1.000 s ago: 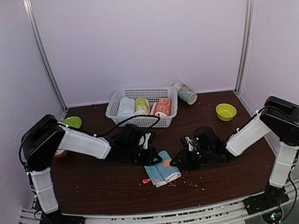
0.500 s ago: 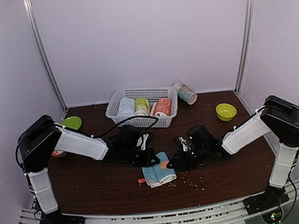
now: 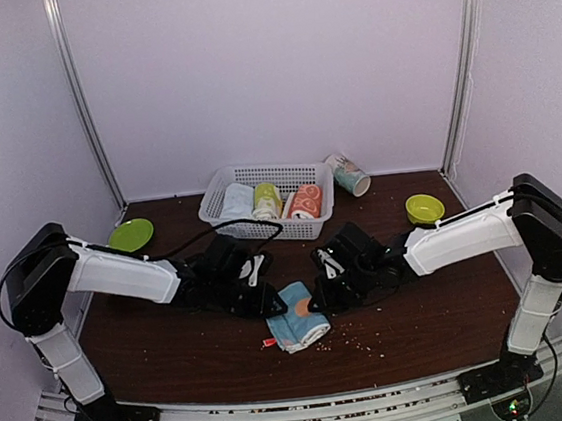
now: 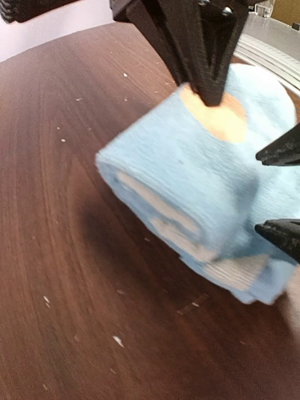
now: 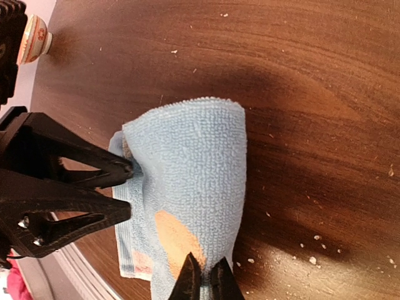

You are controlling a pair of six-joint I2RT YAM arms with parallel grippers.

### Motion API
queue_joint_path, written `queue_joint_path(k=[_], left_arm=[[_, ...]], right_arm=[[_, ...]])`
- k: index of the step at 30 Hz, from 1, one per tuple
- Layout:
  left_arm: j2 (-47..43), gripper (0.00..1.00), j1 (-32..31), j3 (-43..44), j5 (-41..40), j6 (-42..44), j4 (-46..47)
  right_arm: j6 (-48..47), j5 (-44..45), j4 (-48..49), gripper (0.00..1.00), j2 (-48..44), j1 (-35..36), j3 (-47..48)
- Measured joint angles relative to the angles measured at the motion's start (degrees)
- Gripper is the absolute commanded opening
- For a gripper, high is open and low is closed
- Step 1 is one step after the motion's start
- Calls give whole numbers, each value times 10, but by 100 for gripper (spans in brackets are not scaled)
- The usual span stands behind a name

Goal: Roll the towels
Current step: Roll the towel at the center of the board.

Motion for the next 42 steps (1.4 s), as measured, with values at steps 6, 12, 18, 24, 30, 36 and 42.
queue_joint_path(k=[6, 12, 18, 24, 30, 36, 42], left_arm=[[-63, 24, 0, -42, -31, -2, -30], [-50, 17, 0, -47, -52, -7, -38], [-13, 7, 0, -43, -52, -12, -37], [-13, 0, 0, -43, -50, -14, -35], [-13, 0, 0, -45, -49, -14, -30], [-13, 0, 0, -51, -49, -16, -21], [-13, 0, 0, -53, -49, -16, -18]], right_arm=[[-21, 59, -80, 0, 1, 25, 49], [-31, 99, -130, 0, 19, 45, 89], [-33, 126, -165, 0, 44, 63, 123], [-30, 132, -173, 0, 50, 77, 140], [-19, 120, -163, 0, 51, 82, 144], [-7, 94, -138, 7, 52, 82, 144], [6, 63, -105, 11, 60, 82, 144]])
